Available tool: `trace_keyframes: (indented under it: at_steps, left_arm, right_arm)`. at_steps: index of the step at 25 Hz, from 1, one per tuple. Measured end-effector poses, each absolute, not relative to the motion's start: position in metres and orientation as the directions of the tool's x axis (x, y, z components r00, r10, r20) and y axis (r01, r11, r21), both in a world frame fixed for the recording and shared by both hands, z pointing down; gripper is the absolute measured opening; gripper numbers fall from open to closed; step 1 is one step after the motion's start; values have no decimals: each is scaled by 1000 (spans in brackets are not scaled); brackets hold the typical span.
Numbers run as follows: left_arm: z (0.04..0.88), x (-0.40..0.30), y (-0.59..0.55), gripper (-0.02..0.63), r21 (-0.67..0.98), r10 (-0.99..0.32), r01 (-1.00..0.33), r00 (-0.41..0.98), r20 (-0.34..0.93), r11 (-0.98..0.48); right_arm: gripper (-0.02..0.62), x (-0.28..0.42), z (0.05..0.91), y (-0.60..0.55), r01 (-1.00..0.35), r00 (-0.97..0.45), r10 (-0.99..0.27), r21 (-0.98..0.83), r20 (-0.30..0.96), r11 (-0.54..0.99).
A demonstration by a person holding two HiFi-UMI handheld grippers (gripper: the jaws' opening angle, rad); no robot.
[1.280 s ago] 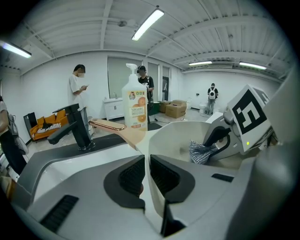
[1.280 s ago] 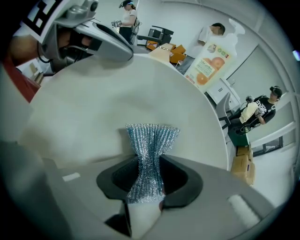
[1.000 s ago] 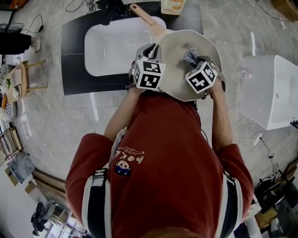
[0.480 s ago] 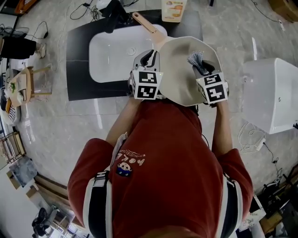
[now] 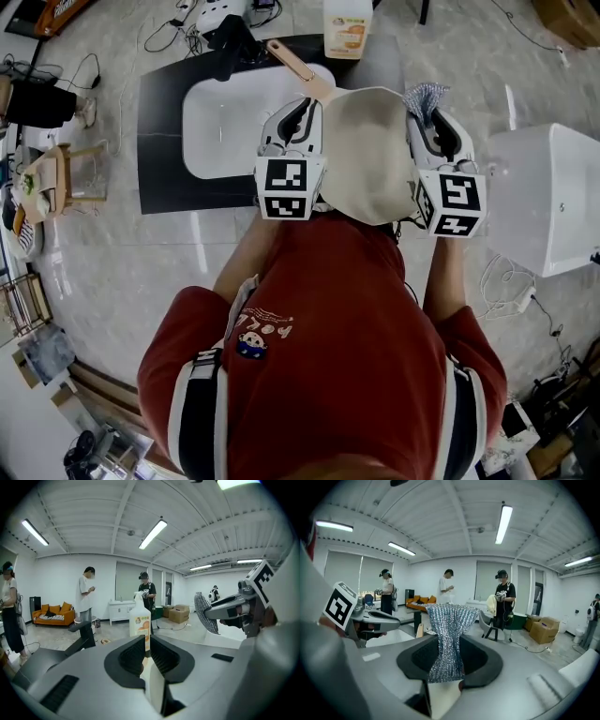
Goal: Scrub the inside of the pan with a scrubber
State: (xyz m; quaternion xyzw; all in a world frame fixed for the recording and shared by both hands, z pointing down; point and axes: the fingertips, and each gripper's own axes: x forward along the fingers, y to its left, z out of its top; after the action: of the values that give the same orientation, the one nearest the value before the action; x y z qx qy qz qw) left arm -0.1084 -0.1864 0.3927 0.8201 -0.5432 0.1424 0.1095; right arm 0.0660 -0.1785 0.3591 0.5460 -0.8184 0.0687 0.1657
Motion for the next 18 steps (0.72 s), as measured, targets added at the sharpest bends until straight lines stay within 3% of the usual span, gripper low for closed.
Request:
trace_keyframes:
  at_steps: [9,13,18]
  left_arm:
    - [302,-110,-188,37,-17,-932,-936,348,103,-351]
    - [280,-115,-186,34,-13,-946,-946,323,23,-323]
    - [272,-121,-184,20,-26,-956,-955,294,19,-294]
  right_arm:
    - [150,66,264,-177,-956,-283,-959,79,-9,282]
    - [150,59,256,-179,-953,-292,-955,94,-50,287]
    - [160,52,253,-180,-948,-312,-948,89,-65,306]
